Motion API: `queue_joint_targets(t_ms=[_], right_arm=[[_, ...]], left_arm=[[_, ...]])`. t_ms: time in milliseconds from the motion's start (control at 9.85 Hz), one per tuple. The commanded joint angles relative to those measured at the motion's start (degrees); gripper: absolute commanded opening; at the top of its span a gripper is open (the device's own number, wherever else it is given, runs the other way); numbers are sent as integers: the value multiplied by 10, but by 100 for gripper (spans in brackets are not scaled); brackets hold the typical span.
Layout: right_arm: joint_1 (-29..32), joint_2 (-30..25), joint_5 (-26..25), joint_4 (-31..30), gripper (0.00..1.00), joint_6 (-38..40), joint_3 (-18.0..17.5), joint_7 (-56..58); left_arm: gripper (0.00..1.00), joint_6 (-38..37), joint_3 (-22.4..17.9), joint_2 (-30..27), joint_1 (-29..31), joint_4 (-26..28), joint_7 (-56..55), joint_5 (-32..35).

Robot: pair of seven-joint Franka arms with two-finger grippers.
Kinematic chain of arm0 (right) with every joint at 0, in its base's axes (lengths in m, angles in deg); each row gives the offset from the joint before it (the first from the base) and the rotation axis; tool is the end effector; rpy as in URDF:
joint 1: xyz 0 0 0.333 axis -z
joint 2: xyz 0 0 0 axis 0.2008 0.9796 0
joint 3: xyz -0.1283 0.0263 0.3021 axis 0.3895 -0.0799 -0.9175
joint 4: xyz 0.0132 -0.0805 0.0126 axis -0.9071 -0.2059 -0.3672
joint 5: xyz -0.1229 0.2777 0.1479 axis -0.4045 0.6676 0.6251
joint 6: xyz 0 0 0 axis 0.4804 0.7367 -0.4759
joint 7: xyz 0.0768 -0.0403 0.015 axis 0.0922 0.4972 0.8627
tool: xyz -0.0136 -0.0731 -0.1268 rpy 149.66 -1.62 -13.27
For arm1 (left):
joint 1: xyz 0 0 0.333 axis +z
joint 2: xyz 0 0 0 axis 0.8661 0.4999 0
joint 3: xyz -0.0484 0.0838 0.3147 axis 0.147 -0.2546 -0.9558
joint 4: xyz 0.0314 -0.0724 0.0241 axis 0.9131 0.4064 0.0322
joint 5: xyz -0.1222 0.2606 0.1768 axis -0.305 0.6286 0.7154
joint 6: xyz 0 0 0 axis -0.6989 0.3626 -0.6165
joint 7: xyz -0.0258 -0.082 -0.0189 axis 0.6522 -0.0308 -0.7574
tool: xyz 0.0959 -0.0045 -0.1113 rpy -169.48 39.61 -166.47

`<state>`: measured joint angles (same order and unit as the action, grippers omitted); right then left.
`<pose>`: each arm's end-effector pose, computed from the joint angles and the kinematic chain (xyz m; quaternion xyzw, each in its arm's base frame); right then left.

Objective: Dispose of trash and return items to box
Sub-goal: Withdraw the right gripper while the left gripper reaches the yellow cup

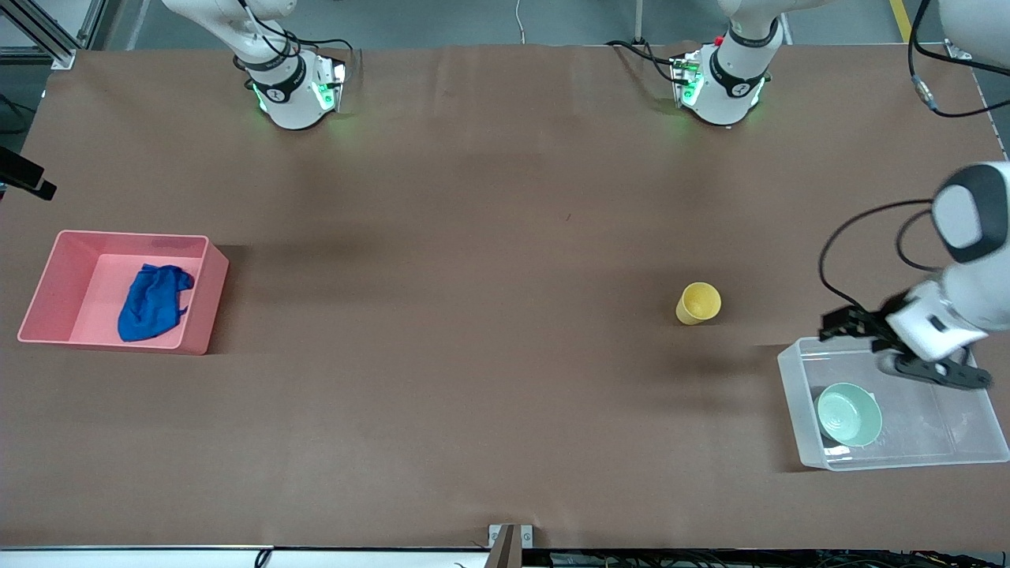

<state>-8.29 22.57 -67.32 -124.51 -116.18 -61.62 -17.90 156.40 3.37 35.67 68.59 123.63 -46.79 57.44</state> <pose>0.4716 -0.0806 0.6216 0.9953 -0.0925 -0.0239 0.0124 0.6050 -0.0047 0.4128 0.9942 -0.0983 0.0143 0.0400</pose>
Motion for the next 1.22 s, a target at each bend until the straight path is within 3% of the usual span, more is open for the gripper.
queue_joint_targets(t_ms=[0,203,406,711,812,914,1016,1117], right_arm=[[3,1,4,6,100,4,-3,3],[3,0,5,3,100,-1,-4,3],[1,-1,6,1,100,-14,-4,4],[1,-1,29,2,100,-17,-2,6],[1,-2,29,2,100,-14,-3,7],[1,-2,29,2,100,-14,-2,7],[1,-2,29,2,100,-13,-2,7],[1,-2,29,2,100,-13,-2,7]], left_arm=[[92,113,13,-72,-12,179,-43,1],[92,191,48,-69,-13,255,-79,0],[92,279,56,-49,-15,307,-85,1],[89,347,59,15,-41,308,-95,0],[78,351,59,30,-42,309,-96,0],[39,358,59,43,-45,308,-97,0],[10,362,59,51,-45,308,-97,0],[3,362,59,54,-45,304,-94,1]])
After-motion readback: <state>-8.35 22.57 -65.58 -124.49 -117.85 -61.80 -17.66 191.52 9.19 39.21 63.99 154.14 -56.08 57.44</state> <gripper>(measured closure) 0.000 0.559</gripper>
